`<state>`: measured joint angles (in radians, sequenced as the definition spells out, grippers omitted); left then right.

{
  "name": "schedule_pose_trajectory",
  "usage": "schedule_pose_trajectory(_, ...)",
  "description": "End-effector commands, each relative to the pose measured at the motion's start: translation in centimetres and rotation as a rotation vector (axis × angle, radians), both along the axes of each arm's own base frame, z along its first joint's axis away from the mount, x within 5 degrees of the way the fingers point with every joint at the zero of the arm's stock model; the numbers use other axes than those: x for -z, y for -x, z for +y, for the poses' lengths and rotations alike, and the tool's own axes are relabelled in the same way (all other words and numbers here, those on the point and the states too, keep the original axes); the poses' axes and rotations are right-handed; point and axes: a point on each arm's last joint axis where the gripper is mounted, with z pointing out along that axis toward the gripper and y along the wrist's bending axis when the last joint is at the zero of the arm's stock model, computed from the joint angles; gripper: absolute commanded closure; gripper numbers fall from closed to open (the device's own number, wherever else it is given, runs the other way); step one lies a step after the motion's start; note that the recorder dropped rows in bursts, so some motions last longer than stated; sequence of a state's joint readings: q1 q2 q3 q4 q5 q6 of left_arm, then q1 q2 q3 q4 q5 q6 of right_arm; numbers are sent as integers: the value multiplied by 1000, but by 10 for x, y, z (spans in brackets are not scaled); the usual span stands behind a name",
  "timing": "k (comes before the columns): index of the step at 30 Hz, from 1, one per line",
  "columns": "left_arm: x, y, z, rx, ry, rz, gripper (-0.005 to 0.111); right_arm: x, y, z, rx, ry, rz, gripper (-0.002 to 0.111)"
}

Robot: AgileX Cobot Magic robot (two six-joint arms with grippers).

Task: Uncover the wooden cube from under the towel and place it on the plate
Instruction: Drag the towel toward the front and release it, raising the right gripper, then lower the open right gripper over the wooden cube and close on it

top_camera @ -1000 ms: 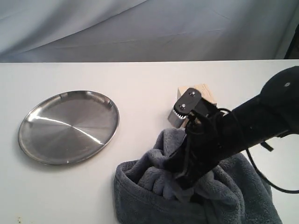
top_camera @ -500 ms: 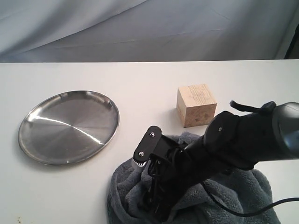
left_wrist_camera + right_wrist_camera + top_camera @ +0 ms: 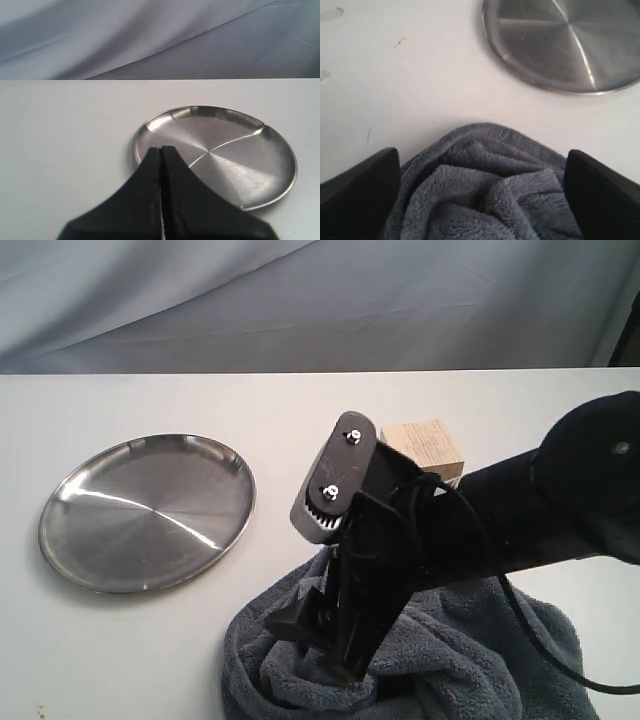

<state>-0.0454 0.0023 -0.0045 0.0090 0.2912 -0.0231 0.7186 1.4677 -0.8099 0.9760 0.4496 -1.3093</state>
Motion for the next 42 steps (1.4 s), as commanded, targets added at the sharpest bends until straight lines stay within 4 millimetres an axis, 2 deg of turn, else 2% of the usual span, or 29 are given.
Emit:
schedule_pose_trajectory(1,1,0,0,5,4,-4,107,-8,-5,-5,22,25,-141,26)
schedule_pose_trajectory(7,1,0,0,5,4,-4,107,-21,-31,-14,250,3,-374,26)
schedule_pose_trajectory(16,1,0,0,5,4,-4,107,-41,-54,-32,570,-44,-603,26)
schedule_pose_trajectory(24,1,0,0,5,4,-4,107,-50,-61,-43,723,-62,-709,27)
schedule_pose_trajectory(32,1,0,0,5,4,-4,107,-56,-64,-57,905,-79,-753,35)
schedule_pose_trajectory(36,1,0,0,5,4,-4,107,-56,-64,-58,924,-91,-745,49)
schedule_pose_trajectory(39,1,0,0,5,4,-4,107,-50,-68,-58,961,-99,-736,71)
schedule_pose_trajectory(42,1,0,0,5,4,-4,107,-34,-76,-55,989,-52,-741,96)
